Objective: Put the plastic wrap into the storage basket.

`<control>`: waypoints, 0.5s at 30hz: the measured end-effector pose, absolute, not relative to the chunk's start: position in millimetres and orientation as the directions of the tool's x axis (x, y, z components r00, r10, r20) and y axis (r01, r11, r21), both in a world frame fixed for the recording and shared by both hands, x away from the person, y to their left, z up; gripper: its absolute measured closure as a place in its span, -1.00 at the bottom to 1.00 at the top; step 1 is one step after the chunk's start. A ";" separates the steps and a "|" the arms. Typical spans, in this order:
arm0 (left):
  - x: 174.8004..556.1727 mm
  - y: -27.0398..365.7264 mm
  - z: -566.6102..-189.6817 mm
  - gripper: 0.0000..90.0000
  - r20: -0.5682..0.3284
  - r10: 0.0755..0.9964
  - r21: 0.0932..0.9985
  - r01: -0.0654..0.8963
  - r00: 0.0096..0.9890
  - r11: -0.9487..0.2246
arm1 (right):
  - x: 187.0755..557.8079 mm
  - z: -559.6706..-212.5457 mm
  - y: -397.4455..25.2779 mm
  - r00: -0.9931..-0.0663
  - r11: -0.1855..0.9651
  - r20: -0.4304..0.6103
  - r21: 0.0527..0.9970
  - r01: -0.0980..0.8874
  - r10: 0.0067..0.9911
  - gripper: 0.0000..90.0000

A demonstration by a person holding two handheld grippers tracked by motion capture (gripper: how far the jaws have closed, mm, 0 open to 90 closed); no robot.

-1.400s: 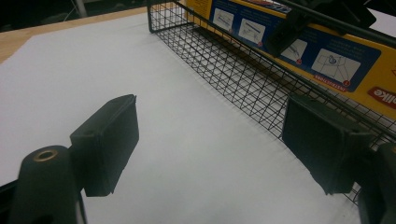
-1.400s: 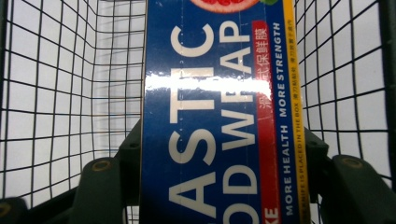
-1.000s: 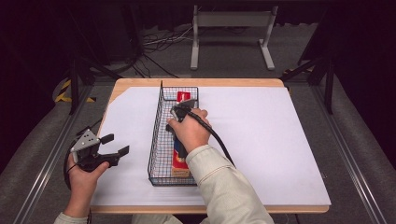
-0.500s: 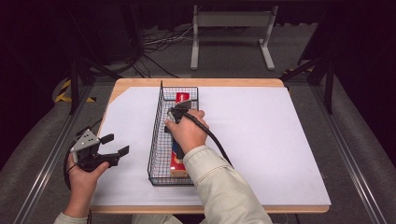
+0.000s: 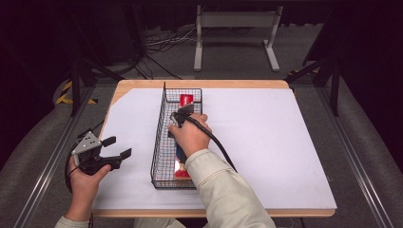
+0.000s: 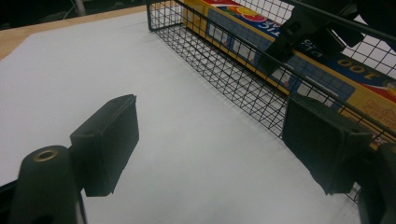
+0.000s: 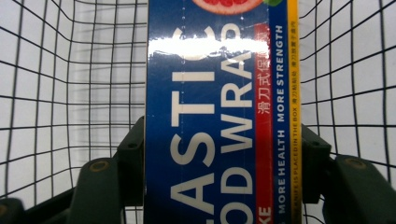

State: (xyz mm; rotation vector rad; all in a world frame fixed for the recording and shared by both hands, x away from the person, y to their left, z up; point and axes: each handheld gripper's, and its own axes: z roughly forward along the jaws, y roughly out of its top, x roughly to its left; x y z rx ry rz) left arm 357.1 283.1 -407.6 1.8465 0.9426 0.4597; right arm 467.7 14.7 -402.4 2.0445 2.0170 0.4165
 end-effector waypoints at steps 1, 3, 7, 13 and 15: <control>357.1 283.0 -407.5 -0.57 -0.091 0.773 0.887 0.404 0.628 -0.224 | 467.8 -402.9 14.9 0.007 -0.020 0.036 0.362 0.932 0.999 -0.14; 357.0 283.0 -407.5 -0.57 -0.092 0.773 0.886 0.405 0.628 -0.224 | 468.0 -403.3 15.1 -0.004 -0.009 0.035 0.359 0.933 0.999 -0.16; 357.1 282.6 -407.6 -0.57 -0.092 0.772 0.884 0.409 0.629 -0.227 | 468.8 -397.0 14.3 -0.014 -0.022 0.093 0.371 0.929 0.996 -0.30; 357.2 282.5 -407.6 -0.57 -0.094 0.772 0.884 0.409 0.629 -0.226 | 468.5 -386.9 12.5 -0.026 -0.014 0.089 0.421 0.907 0.996 -0.41; 357.6 282.5 -407.8 -0.57 -0.090 0.771 0.884 0.407 0.631 -0.230 | 467.9 -382.1 9.9 -0.035 -0.006 0.089 0.431 0.902 0.995 -0.43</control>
